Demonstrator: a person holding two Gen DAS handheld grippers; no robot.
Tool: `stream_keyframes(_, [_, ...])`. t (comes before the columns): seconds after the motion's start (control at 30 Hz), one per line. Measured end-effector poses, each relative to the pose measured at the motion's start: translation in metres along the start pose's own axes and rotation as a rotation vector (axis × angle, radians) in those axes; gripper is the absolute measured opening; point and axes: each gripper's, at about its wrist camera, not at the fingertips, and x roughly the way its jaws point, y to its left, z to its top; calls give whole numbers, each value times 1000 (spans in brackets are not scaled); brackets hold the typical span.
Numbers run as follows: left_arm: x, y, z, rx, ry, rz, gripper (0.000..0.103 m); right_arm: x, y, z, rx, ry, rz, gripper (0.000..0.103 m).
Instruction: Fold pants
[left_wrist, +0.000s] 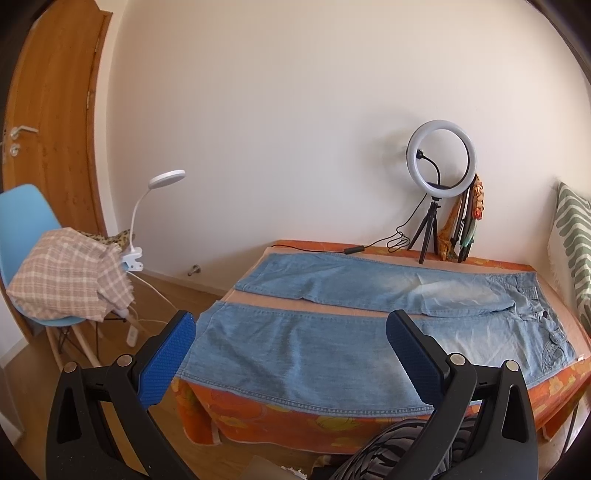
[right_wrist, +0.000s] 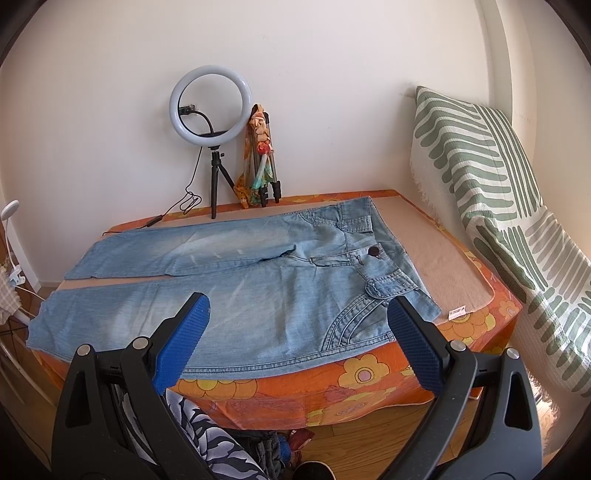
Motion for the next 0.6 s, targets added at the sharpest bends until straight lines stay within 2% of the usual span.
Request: stream_keyframes(0.6, [2, -3, 2, 3, 4, -6, 103, 1, 2, 1, 0, 1, 3, 99])
